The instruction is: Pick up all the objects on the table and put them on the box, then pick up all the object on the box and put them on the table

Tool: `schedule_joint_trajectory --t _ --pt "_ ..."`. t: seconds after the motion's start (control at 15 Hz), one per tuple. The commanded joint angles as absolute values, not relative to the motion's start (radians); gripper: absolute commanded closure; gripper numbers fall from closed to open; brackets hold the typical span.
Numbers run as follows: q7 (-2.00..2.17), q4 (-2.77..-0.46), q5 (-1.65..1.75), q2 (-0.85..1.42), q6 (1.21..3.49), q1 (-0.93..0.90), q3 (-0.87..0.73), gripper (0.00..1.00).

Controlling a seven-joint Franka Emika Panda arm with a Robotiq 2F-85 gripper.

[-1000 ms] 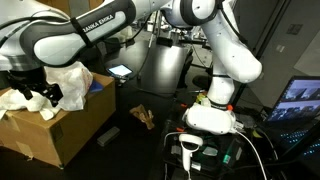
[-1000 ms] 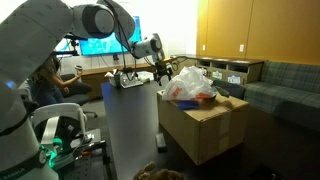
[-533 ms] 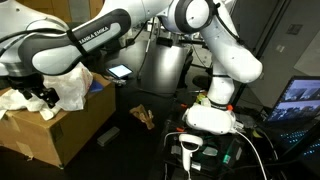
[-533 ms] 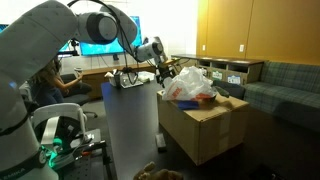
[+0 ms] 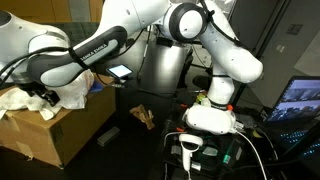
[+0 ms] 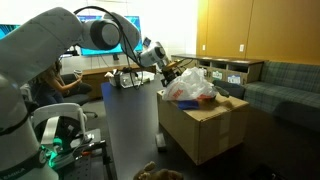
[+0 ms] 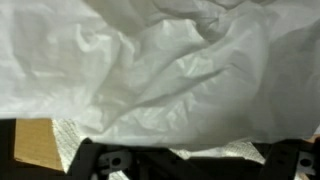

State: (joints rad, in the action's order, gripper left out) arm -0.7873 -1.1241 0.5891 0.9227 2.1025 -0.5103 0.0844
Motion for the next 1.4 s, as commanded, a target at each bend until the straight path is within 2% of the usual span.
schedule_joint_trajectory --t 0.0,0.27,0.4,1.0,1.13,1.33 --pt "-0.782 -1.041 0.612 0.982 2.087 -0.516 0.077 0.00" --pt "-0.786 -1.016 0.604 1.003 2.075 -0.515 0.076 0.00" --pt "-0.787 -1.004 0.604 1.009 2.070 -0.515 0.075 0.25" --pt "-0.776 -1.002 0.601 1.011 2.055 -0.518 0.060 0.95" --pt "-0.771 -1.014 0.598 0.996 2.040 -0.521 0.058 1.00" --pt "-0.743 -1.060 0.597 0.945 2.029 -0.531 0.064 0.98"
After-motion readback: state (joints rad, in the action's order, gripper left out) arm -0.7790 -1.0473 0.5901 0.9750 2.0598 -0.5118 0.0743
